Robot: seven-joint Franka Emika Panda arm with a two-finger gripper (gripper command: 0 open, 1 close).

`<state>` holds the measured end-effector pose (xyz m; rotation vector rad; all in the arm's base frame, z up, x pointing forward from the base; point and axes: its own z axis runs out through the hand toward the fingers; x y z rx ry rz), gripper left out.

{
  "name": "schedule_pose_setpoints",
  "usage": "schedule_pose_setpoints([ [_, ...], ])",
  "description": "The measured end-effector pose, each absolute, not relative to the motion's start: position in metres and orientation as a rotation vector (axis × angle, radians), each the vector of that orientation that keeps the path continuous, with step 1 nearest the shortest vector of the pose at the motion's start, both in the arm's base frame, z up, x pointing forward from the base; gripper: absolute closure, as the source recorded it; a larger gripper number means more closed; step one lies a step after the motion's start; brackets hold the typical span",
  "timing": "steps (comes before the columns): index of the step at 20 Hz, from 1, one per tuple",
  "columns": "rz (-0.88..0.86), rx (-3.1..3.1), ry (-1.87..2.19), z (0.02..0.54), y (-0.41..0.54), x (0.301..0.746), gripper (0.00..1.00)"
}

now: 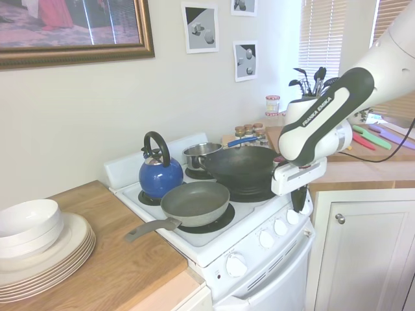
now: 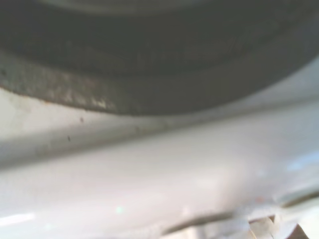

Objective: Turn on the stove on the top right

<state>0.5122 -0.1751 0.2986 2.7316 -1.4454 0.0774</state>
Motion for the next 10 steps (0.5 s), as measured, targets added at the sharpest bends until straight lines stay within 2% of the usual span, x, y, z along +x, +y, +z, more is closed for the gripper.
schedule_pose_setpoints([
  [10, 0.073, 2.733, -1.445, 0.2971, -0.1744, 0.5158, 1.00],
])
